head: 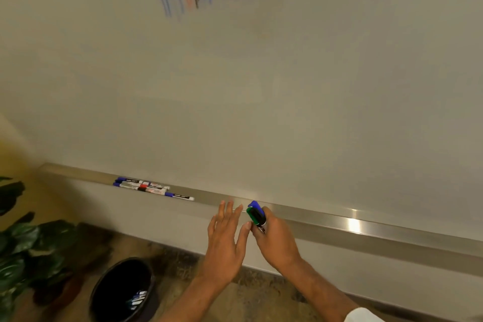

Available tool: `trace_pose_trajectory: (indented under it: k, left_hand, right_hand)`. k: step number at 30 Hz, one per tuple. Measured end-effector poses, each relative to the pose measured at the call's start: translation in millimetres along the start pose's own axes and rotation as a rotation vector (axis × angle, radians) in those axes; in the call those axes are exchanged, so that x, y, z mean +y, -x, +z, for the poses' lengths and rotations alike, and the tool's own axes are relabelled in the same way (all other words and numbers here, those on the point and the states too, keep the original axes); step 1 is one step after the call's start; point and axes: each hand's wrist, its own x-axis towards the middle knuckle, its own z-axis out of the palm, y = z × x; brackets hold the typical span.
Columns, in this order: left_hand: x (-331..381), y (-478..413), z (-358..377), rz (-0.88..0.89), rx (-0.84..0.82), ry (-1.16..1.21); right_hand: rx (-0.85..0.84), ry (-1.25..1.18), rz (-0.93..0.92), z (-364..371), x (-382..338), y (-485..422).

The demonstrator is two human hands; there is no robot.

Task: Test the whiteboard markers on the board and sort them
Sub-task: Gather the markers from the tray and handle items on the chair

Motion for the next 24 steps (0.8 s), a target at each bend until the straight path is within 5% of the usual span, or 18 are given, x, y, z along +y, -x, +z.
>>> trace_pose_trajectory:
  k: [5,24]
  left_hand:
    - [-23.4,-20.5,-47.5,-0.176,-0.177,0.608]
    - [-109.9,-100.6,-111.9,-0.652,-0.088,1.161]
  right_hand:
    - [-0.179,-0.325,0.116,39.3,-42.8,-29.4]
    - [-0.289,-0.505,0.231,118.4,-114.7,-113.3]
